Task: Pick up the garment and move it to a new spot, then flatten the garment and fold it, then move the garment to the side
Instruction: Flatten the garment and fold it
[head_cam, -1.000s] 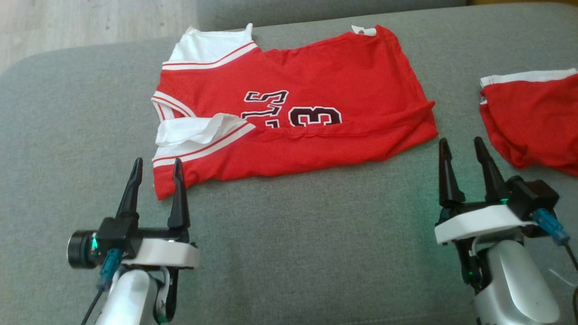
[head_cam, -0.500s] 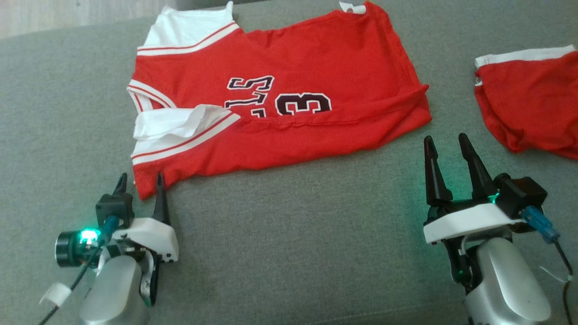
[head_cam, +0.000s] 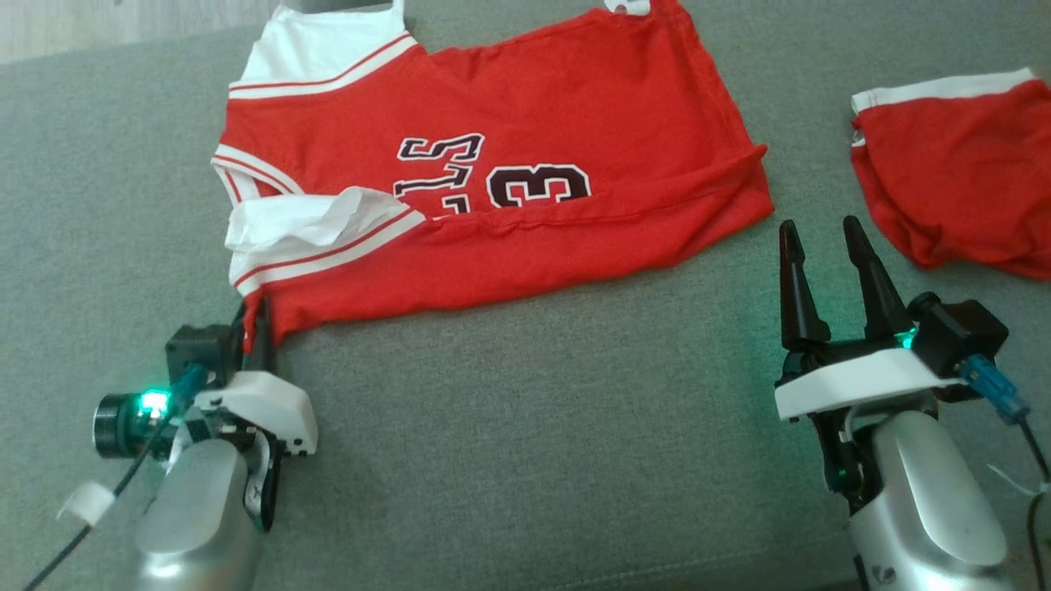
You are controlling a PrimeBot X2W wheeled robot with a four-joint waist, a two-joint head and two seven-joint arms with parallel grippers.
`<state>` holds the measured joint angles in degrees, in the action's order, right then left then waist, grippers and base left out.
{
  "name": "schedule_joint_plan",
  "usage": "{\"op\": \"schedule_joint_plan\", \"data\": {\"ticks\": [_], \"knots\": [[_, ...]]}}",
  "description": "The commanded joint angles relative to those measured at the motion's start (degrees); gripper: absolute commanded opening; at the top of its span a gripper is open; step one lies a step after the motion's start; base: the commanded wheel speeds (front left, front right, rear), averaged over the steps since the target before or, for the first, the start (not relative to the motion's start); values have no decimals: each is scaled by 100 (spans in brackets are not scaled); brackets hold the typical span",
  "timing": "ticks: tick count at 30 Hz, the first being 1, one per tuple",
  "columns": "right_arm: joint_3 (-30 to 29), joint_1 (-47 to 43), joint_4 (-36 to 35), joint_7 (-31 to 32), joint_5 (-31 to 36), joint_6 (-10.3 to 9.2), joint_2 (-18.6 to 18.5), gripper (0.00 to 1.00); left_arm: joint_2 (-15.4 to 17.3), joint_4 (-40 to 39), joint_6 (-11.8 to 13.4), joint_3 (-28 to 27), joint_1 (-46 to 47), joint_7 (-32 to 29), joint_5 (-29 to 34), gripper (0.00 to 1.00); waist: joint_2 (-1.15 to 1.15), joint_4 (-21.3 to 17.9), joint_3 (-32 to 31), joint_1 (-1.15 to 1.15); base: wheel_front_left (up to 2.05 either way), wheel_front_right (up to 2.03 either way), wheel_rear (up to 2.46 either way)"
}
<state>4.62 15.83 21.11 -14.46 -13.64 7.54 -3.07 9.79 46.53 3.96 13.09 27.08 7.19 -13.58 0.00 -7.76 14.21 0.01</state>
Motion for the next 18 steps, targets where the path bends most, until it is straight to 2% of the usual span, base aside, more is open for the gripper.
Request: {"op": "schedule_joint_plan", "data": {"ticks": [1, 7, 14, 18], "knots": [[81, 108, -138, -53, -8, -5, 19, 100, 180, -37, 24, -156, 34, 130, -29, 0, 0, 16, -38, -1, 0, 0, 0], [-113, 260, 344, 95, 305, -5, 19, 100, 117, -725, -31, -171, 43, 716, -24, 0, 0, 124, -162, -1, 0, 0, 0], [-254, 906, 972, 802, 534, -5, 19, 100, 38, -2124, -146, -84, -124, 778, 218, 0, 0, 335, -106, -1, 0, 0, 0], [-698, 1510, 1674, 1245, 958, -5, 19, 100, -34, -2644, -201, -20, -241, 779, 368, 0, 0, 505, -5, -1, 0, 0, 0]]}}
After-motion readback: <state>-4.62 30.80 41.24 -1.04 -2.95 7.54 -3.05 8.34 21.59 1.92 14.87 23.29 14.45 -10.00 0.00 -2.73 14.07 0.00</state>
